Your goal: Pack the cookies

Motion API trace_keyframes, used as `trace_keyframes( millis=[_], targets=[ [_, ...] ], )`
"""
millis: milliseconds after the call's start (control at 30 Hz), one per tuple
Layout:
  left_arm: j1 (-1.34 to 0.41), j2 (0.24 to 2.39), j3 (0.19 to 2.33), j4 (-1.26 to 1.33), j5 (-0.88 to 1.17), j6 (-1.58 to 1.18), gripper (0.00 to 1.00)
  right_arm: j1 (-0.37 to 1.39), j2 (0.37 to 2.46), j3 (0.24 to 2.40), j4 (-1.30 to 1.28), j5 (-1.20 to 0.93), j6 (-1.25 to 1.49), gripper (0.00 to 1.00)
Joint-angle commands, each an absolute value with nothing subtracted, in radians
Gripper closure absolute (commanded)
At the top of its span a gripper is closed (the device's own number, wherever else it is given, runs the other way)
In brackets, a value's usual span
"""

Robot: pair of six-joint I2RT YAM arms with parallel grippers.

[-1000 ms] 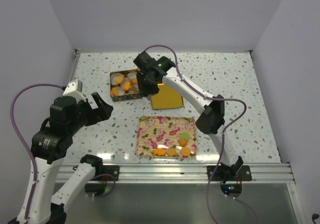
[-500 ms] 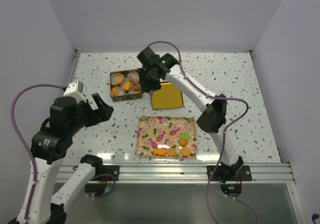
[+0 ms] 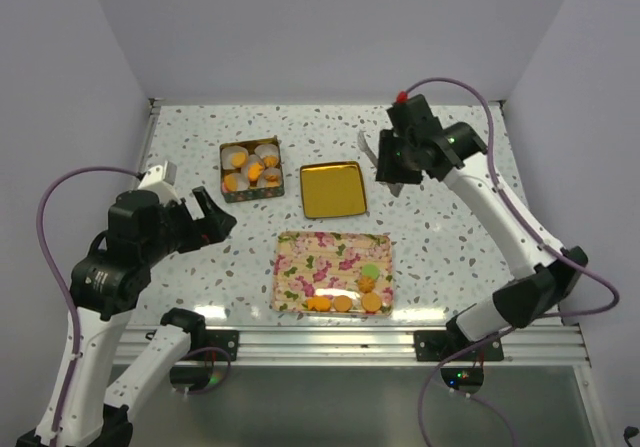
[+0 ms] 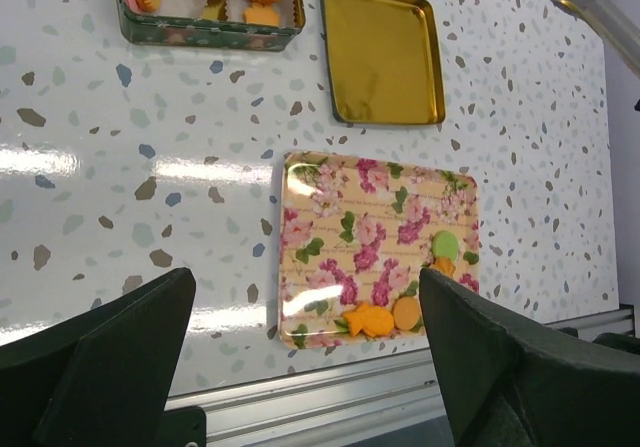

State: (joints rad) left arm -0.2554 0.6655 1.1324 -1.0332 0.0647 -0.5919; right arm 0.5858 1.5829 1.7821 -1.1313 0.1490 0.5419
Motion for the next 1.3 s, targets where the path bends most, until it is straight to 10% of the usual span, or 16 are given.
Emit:
trace_keyframes(
  millis=[0, 933, 1267],
  targets=[
    [-0.253, 0.681, 1.109, -0.966, 0.115, -0.612, 0.00, 0.516, 1.478, 1.576, -1.077, 0.189, 0.512, 0.54],
    [-0.255, 0.847, 1.046, -0.805, 0.180, -0.655, 0.00, 0.124, 1.233, 0.873, -0.853, -0.038, 0.506, 0.52],
    [-0.431, 1.110, 1.167, -0.764, 0.034, -0.727, 0.00, 0.124, 1.241, 0.781, -0.876, -0.093, 0.600, 0.35]
  ],
)
